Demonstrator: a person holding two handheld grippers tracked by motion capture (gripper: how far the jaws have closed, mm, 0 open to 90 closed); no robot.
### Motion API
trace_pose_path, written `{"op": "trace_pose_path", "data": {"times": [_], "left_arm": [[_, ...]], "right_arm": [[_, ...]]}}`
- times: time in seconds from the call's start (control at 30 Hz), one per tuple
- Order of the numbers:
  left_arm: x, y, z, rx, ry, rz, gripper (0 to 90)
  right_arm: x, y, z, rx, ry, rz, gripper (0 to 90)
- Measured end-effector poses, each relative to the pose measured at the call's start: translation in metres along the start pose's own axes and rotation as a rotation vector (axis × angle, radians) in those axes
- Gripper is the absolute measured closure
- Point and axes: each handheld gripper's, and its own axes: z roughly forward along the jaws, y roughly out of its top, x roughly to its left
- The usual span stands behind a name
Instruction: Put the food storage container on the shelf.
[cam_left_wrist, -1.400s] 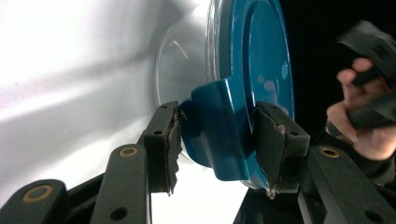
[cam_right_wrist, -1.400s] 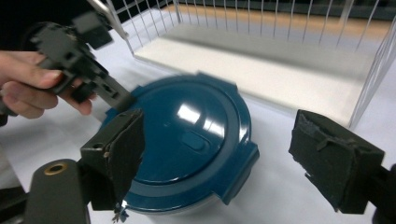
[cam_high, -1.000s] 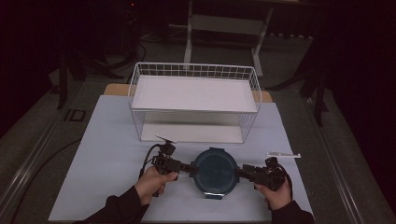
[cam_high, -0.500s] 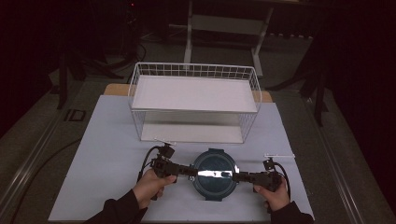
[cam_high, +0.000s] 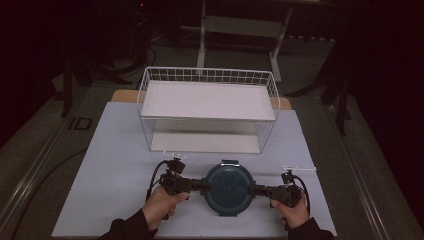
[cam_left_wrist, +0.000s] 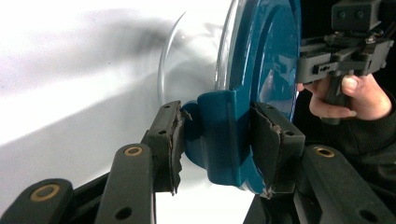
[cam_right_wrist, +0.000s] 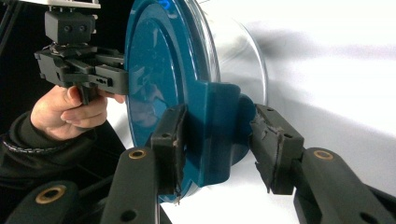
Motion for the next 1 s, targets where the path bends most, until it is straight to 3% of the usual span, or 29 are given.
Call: {"op": "trace_pose_path", "data": {"times": [0.3, 0.33, 0.5, 0.67, 1.0], "left_arm": [[-0.005, 0.004, -0.018, -0.044, 0.011, 0.047, 56.0], [-0.005, 0.005, -0.020, -0.047, 0.016, 0.057, 56.0], [-0.004, 0.008, -0.030, -0.089, 0.018, 0.080, 56.1], [-0.002, 0.012, -0.038, -0.131, 0.031, 0.094, 56.2], [0.006, 0.029, -0.051, -0.180, 0.091, 0.135, 56.3]], "right_arm": [[0.007, 0.003, 0.004, -0.009, 0.026, -0.022, 56.3], [0.014, 0.009, 0.006, -0.012, 0.019, -0.057, 56.3], [0.020, 0.019, 0.009, -0.029, 0.024, -0.084, 56.4], [0.029, 0.037, 0.015, -0.049, 0.008, -0.155, 56.3], [0.029, 0.065, 0.031, -0.054, 0.014, -0.218, 56.2]]}}
